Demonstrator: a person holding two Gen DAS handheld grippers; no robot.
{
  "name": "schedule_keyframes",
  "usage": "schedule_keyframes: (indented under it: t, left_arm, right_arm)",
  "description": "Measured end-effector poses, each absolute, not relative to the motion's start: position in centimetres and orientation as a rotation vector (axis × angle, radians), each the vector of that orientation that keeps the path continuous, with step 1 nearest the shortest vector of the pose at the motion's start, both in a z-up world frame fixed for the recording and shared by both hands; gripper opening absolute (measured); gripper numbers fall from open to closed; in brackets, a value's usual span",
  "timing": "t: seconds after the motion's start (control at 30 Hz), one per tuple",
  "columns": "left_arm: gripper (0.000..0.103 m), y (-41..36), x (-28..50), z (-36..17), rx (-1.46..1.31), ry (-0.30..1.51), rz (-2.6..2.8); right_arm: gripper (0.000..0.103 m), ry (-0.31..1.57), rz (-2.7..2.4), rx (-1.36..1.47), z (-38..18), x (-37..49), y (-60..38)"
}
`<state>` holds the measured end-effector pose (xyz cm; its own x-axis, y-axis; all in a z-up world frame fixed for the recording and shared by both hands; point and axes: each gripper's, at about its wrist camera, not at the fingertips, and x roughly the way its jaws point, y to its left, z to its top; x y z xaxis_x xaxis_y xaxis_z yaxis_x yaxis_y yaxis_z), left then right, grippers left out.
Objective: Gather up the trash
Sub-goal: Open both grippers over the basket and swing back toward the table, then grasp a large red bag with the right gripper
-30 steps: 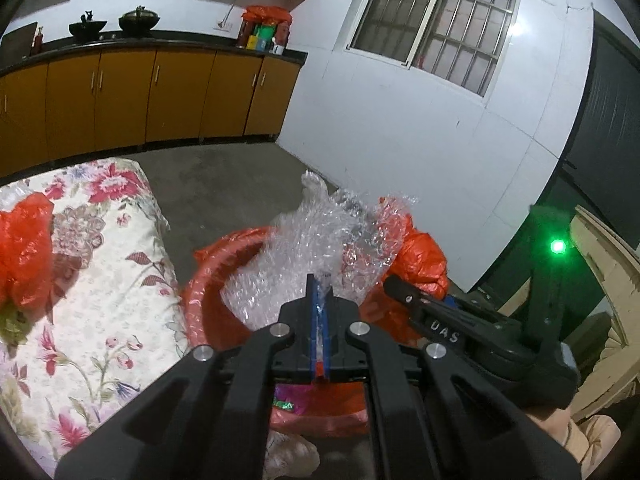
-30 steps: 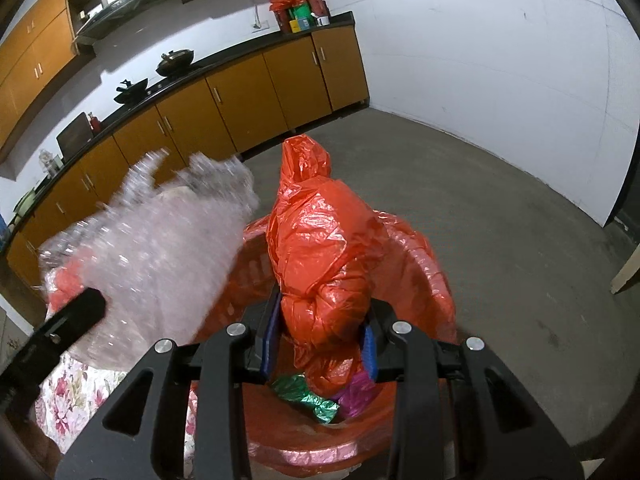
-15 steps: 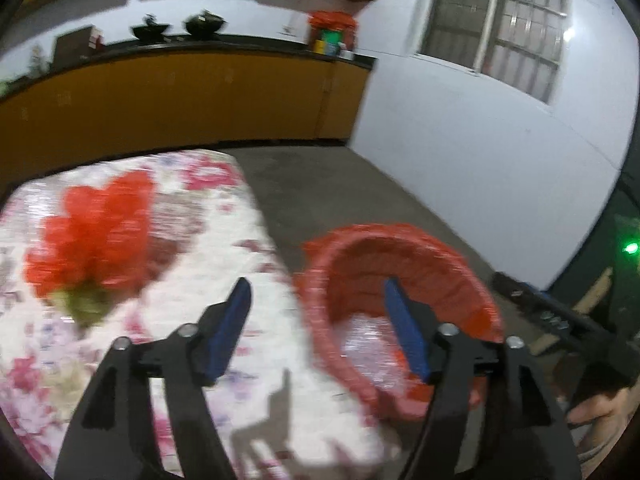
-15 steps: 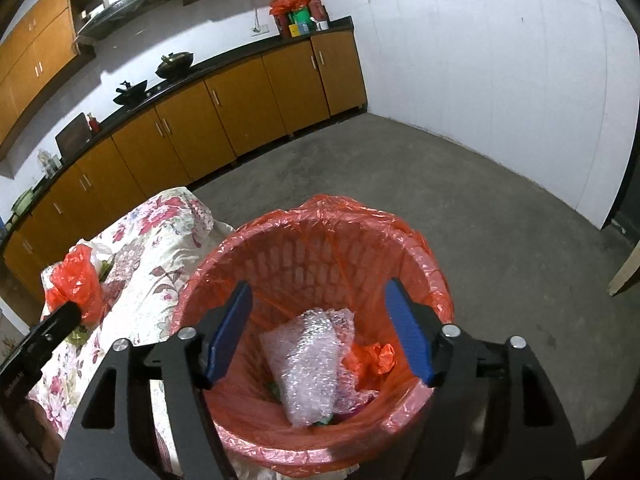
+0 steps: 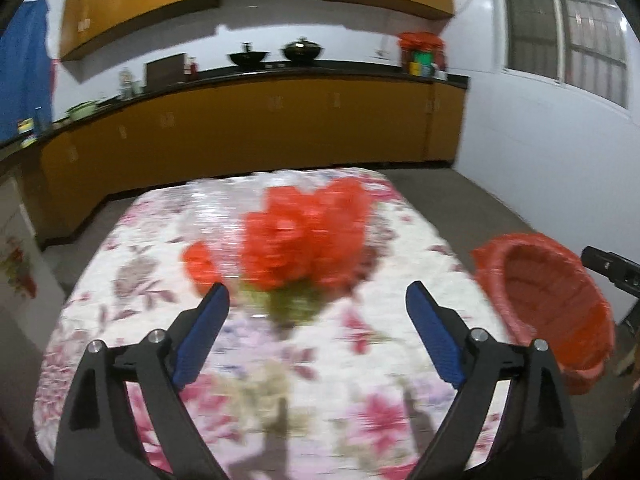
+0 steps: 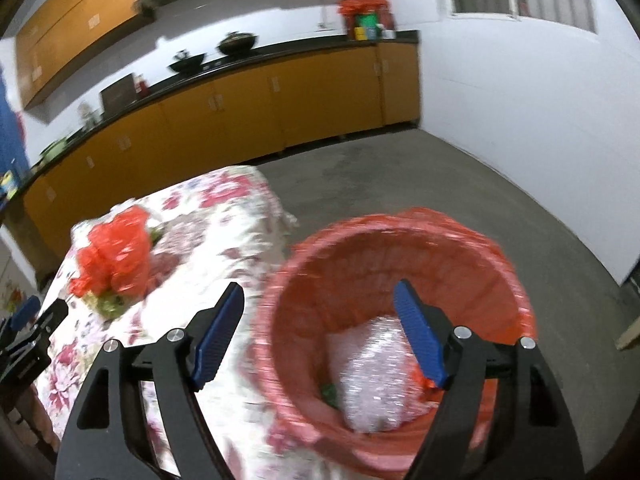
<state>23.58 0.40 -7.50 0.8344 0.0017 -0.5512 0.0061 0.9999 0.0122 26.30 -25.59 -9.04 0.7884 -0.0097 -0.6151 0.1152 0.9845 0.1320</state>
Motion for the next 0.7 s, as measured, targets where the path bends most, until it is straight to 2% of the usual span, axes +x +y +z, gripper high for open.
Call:
schedule_keyframes:
  t: [0.53,0.7]
  left_arm:
    - [0.094,15.5,21.0,-8.7,-0.210,0.595,0.259]
    - [0.094,18.1,20.2,-9.3,-0.253,0.605,0.300]
  right_arm:
    - [0.080,0.668,0.223,0.071,-9.0,32.7,-7.6]
    - [0.072,0.698,0.269,0.069,-9.7,35.2,-3.0]
